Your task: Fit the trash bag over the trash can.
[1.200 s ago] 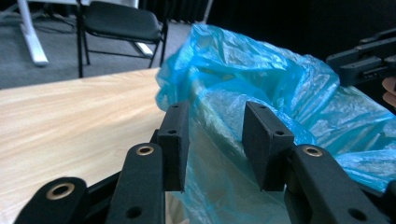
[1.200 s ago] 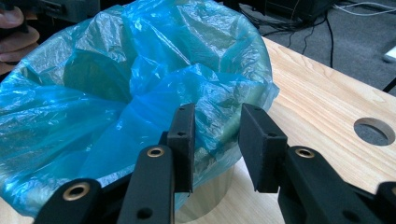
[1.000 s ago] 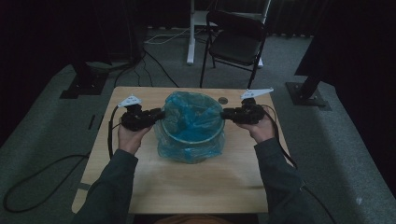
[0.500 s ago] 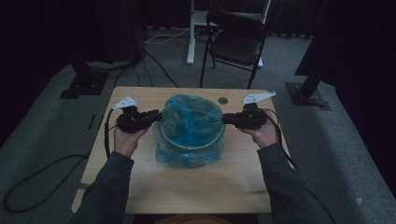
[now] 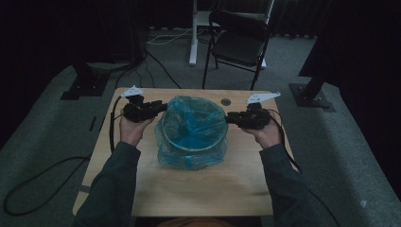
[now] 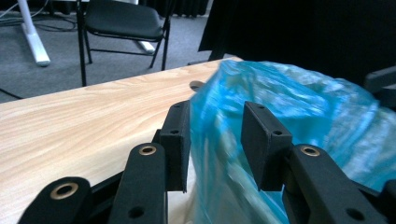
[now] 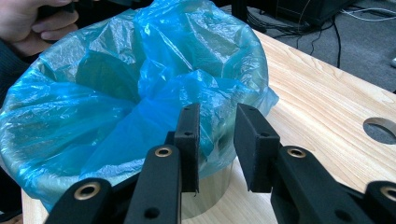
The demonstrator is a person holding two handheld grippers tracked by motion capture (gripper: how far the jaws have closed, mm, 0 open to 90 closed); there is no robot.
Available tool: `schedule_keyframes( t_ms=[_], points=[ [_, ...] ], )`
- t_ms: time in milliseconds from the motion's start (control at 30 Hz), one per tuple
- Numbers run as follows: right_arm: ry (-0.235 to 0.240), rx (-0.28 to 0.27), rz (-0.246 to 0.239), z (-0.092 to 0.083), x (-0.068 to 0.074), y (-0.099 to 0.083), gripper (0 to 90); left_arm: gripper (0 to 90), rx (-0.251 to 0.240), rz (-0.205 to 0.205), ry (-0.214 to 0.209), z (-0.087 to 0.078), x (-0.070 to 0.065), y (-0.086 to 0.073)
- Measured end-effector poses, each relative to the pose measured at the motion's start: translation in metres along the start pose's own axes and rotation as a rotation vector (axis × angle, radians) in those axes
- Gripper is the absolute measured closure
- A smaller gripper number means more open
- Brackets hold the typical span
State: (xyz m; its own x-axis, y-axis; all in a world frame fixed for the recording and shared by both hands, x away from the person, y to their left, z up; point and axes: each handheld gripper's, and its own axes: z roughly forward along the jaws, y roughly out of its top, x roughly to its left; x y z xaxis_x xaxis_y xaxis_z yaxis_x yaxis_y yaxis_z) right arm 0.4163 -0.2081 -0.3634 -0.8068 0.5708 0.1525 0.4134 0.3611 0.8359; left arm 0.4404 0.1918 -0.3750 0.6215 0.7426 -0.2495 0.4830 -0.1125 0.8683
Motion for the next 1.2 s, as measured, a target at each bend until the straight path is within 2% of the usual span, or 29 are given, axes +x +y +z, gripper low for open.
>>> schedule_keyframes(
  t_ms=[133, 200, 233, 300, 367, 500, 633, 833, 933, 1000, 1033, 1200],
  points=[
    [0.004, 0.001, -0.003, 0.001, 0.0, 0.0, 70.5, 61.7, 0.008, -0.019, 0.003, 0.011, 0.004, 0.004],
    [0.005, 0.001, -0.004, 0.001, 0.0, 0.0, 70.5, 61.7, 0.008, -0.019, 0.003, 0.011, 0.004, 0.004],
    [0.006, 0.001, -0.006, 0.001, 0.0, 0.0, 70.3, 61.7, 0.022, -0.026, 0.004, 0.019, 0.008, 0.008],
    [0.008, 0.002, -0.007, 0.0, 0.0, 0.0, 70.2, 63.4, 0.019, -0.028, -0.001, 0.023, 0.009, 0.009],
    [0.01, 0.003, -0.008, 0.0, 0.0, 0.0, 70.1, 66.2, 0.031, -0.022, 0.002, 0.025, 0.01, 0.009],
    [0.011, 0.005, -0.011, 0.001, 0.001, 0.0, 69.9, 81.6, 0.039, -0.016, 0.005, 0.029, 0.012, 0.007],
    [0.012, 0.006, -0.009, 0.002, 0.0, 0.0, 69.9, 89.0, 0.051, -0.02, 0.016, 0.032, 0.016, 0.005],
    [0.009, 0.014, -0.01, 0.002, 0.0, 0.0, 70.8, 89.5, 0.09, -0.038, 0.02, 0.04, 0.023, -0.004],
    [0.017, 0.01, -0.005, 0.002, 0.0, -0.001, 75.4, 89.6, 0.105, -0.052, 0.012, 0.043, 0.026, -0.009],
    [0.017, 0.01, -0.005, 0.002, 0.0, -0.001, 75.4, 89.6, 0.111, -0.056, 0.01, 0.044, 0.027, -0.011],
    [0.023, 0.003, -0.004, 0.001, -0.001, -0.001, 80.6, 89.6, 0.129, -0.063, 0.005, 0.047, 0.028, -0.017],
    [0.019, 0.005, -0.006, 0.0, -0.001, -0.001, 86.7, 89.5, 0.143, -0.076, 0.002, 0.05, 0.031, -0.022]
  ],
)
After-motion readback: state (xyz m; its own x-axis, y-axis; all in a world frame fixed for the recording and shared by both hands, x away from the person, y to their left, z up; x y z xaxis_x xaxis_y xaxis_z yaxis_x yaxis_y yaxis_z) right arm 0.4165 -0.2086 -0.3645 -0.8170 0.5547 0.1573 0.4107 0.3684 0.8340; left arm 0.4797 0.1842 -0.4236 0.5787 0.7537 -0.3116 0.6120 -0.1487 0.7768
